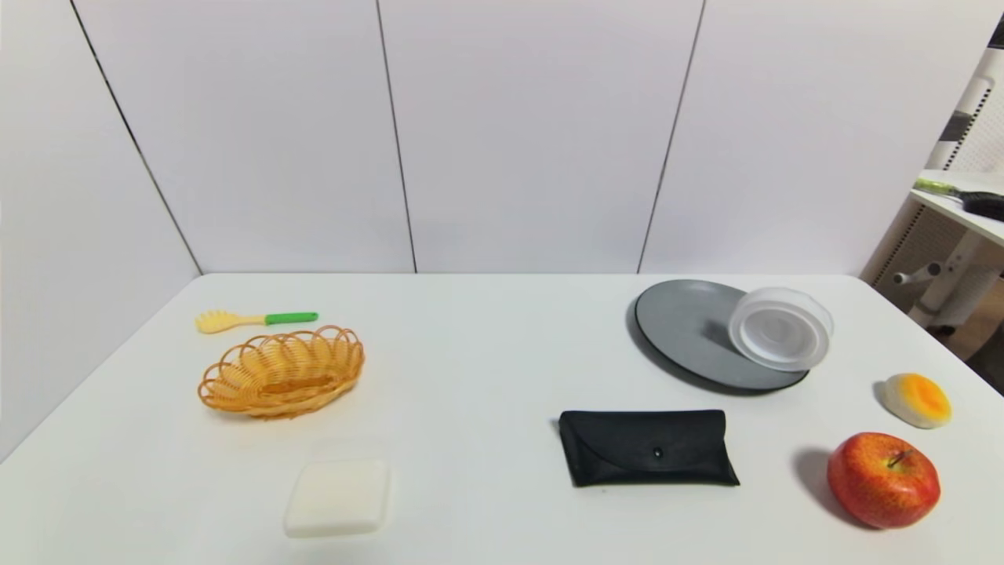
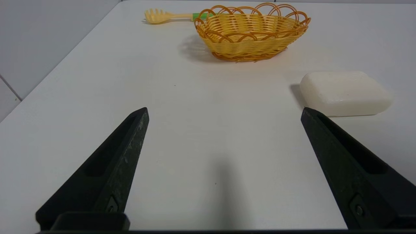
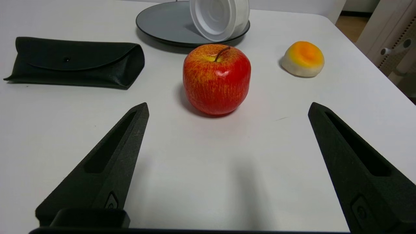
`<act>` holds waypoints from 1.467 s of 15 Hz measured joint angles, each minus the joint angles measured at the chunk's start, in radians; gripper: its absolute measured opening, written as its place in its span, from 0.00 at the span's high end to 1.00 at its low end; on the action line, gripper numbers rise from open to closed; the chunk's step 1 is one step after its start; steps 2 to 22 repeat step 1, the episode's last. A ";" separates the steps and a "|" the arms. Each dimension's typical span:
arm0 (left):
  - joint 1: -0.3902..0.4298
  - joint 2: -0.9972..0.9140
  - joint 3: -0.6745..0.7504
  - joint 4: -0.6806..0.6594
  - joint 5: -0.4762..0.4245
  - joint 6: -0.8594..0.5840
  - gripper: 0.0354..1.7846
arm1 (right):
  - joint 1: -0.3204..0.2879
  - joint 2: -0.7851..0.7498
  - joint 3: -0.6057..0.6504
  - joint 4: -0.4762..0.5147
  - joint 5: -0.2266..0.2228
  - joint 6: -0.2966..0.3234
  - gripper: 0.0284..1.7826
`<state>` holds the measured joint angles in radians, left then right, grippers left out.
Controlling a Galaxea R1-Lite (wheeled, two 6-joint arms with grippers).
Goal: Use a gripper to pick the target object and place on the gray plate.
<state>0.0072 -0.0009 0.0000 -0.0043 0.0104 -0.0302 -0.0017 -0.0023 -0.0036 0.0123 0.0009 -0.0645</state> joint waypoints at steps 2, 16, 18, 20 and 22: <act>0.000 0.000 0.000 0.000 0.000 0.000 0.06 | 0.000 0.000 0.000 0.000 -0.002 0.009 0.05; 0.000 0.000 0.000 0.000 0.000 0.000 0.06 | 0.000 0.000 0.000 0.000 -0.002 0.009 0.05; 0.000 0.000 0.000 0.000 0.000 0.000 0.06 | 0.000 0.000 0.000 0.000 -0.002 0.009 0.05; 0.000 0.000 0.000 0.000 0.000 0.000 0.06 | 0.000 0.000 0.000 0.000 -0.002 0.009 0.05; 0.000 0.000 0.000 0.000 0.000 0.000 0.06 | 0.000 0.000 0.000 0.000 -0.002 0.009 0.05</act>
